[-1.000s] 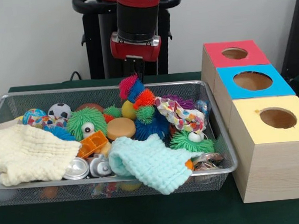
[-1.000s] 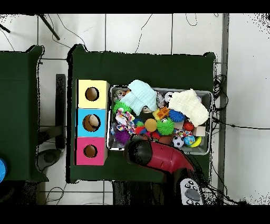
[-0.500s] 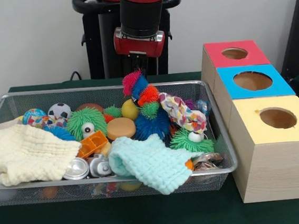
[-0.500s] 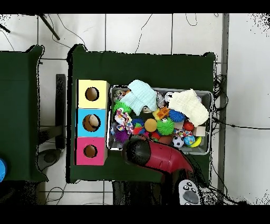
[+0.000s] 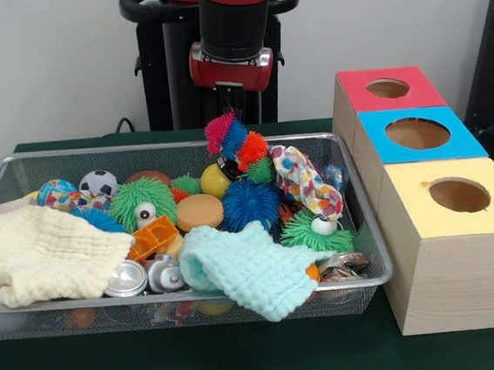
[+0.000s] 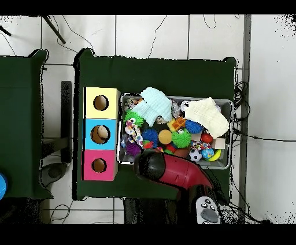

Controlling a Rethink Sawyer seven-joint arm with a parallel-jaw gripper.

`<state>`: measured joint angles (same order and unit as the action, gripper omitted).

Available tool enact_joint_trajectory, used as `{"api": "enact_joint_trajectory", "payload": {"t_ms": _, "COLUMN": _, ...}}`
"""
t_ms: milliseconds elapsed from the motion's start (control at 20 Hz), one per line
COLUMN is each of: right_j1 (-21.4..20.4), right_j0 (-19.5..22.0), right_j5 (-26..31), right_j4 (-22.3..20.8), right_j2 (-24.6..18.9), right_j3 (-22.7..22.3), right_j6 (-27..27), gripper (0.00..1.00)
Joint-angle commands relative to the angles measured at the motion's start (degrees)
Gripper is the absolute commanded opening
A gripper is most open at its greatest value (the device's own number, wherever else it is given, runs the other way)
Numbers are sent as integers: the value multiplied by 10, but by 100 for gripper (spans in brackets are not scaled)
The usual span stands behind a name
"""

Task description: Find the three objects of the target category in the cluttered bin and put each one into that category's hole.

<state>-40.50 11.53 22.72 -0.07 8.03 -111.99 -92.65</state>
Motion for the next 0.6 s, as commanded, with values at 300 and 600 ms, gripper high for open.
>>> {"api": "enact_joint_trajectory", "payload": {"t_ms": 300, "right_j1": -6, "right_j0": 12, "right_j5": 57, "right_j4": 26, "right_j2": -29, "right_j3": 55, "right_j6": -86, "gripper": 0}}
{"api": "enact_joint_trajectory", "payload": {"t_ms": 600, "right_j1": -7, "right_j0": 6, "right_j5": 76, "right_j4": 26, "right_j2": -26, "right_j3": 70, "right_j6": -88, "gripper": 0}}
